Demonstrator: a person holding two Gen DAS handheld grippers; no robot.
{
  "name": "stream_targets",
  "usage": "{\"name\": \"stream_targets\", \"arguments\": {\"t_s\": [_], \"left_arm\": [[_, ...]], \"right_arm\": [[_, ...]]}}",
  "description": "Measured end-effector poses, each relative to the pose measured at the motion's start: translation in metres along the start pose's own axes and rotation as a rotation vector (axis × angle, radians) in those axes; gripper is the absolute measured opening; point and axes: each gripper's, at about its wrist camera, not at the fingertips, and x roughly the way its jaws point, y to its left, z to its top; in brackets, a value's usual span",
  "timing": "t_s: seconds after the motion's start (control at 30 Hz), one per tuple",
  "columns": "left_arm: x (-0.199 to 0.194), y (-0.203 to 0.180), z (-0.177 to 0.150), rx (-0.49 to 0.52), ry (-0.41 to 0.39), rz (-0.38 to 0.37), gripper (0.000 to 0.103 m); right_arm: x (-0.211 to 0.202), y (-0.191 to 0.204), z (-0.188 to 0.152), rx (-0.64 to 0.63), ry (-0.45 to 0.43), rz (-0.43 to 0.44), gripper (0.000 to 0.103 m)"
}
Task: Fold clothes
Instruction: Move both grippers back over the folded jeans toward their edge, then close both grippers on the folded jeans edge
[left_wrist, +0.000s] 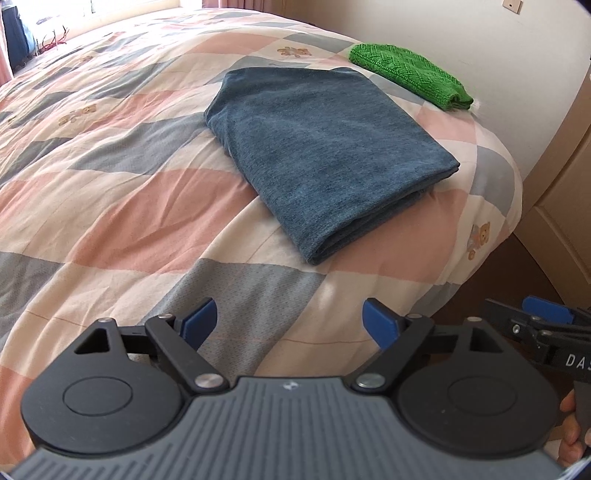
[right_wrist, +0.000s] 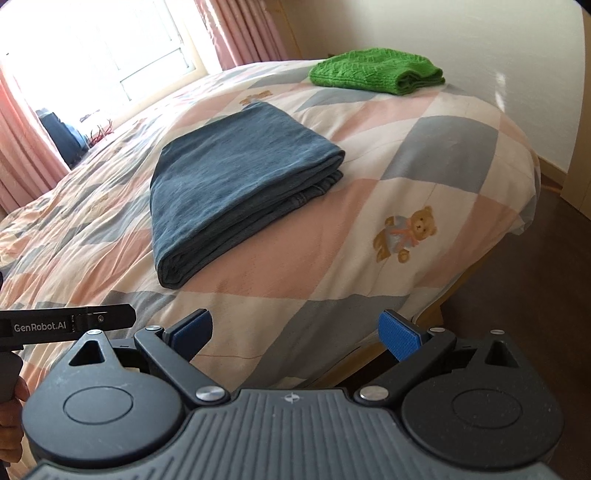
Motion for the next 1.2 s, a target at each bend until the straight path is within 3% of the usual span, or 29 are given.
{"name": "stream_targets", "arguments": {"t_s": [0.23, 0.37, 0.43, 0.53, 0.67, 0.9, 0.97, 1.0, 1.03, 1.07, 1.13, 1.2], "left_arm": [[0.015, 0.039, 0.016, -0.098, 0.034, -0.063, 0.085], [0.032, 0.068, 0.046, -0.199, 0.023, -0.144, 0.087], [0.049, 0.077, 0.062, -0.238, 0.021, -0.197, 0.094], [0.085, 0.092, 0.083, -0.317, 0.025, -0.270, 0.094], [0.132, 0.110, 0.103, -0.418, 0.044, -0.335, 0.095], [0.146, 0.121, 0.124, -0.480, 0.127, -0.422, 0.097], [0.150, 0.127, 0.126, -0.534, 0.161, -0.477, 0.093], [0.153, 0.130, 0.126, -0.563, 0.178, -0.506, 0.086], [0.159, 0.131, 0.125, -0.602, 0.202, -0.536, 0.072], [0.165, 0.132, 0.123, -0.644, 0.229, -0.566, 0.071], [0.177, 0.133, 0.119, -0.700, 0.273, -0.593, 0.057], [0.181, 0.134, 0.118, -0.739, 0.285, -0.604, 0.056]], "right_arm": [[0.015, -0.006, 0.016, -0.063, 0.031, 0.057, 0.099], [0.017, -0.042, 0.055, -0.010, -0.017, 0.205, 0.099], [0.023, -0.063, 0.082, 0.021, -0.050, 0.314, 0.099], [0.052, -0.085, 0.126, 0.025, -0.052, 0.412, 0.099], [0.118, -0.100, 0.180, -0.009, 0.042, 0.506, 0.099], [0.215, -0.085, 0.223, -0.021, 0.342, 0.575, 0.095], [0.228, -0.083, 0.230, 0.012, 0.409, 0.605, 0.093], [0.236, -0.082, 0.233, 0.031, 0.442, 0.610, 0.093], [0.244, -0.082, 0.236, 0.051, 0.475, 0.613, 0.091], [0.252, -0.081, 0.239, 0.067, 0.500, 0.612, 0.090], [0.266, -0.081, 0.243, 0.098, 0.548, 0.606, 0.088], [0.274, -0.085, 0.251, 0.136, 0.570, 0.604, 0.085]]}}
